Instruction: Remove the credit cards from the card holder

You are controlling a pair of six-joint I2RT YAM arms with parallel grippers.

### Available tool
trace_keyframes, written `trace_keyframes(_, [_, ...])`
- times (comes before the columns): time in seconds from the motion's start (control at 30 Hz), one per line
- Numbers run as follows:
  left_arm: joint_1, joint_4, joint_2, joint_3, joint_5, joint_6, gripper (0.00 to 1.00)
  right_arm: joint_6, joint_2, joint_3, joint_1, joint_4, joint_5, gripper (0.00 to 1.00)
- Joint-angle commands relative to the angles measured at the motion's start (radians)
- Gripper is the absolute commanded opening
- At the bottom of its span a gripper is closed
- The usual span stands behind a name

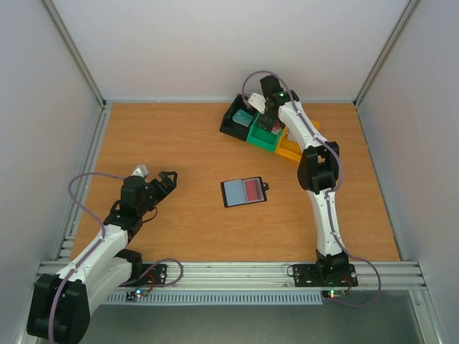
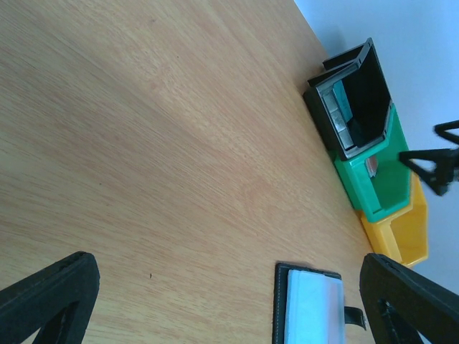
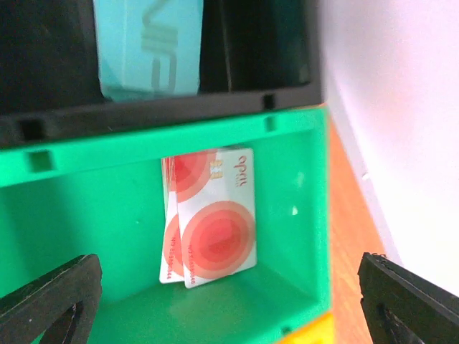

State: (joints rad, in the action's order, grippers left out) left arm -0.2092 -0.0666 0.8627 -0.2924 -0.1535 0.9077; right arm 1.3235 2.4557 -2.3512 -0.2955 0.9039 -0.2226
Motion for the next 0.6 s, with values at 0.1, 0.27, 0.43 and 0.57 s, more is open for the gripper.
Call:
trace_keyframes(0.1, [0.006, -0.054, -0.024, 0.019, -0.004, -0.021, 0.99, -0.398, -0.281, 0.052, -0.007, 0.057, 0.336, 0.96])
trace_keyframes(0.27, [0.005, -0.080, -0.024, 0.025, -0.031, -0.052, 0.99, -0.827, -0.600, 0.525, -0.019, -0.084, 0.553, 0.83])
trace_keyframes(0.43, [0.002, -0.091, 0.002, 0.025, -0.047, -0.073, 0.99, -0.995, -0.782, 0.953, -0.088, -0.174, 0.462, 0.78])
trace_keyframes(0.57, [-0.033, -0.109, 0.051, 0.014, -0.073, -0.090, 0.99, -1.040, -0.800, 1.100, -0.098, -0.167, 0.519, 0.79])
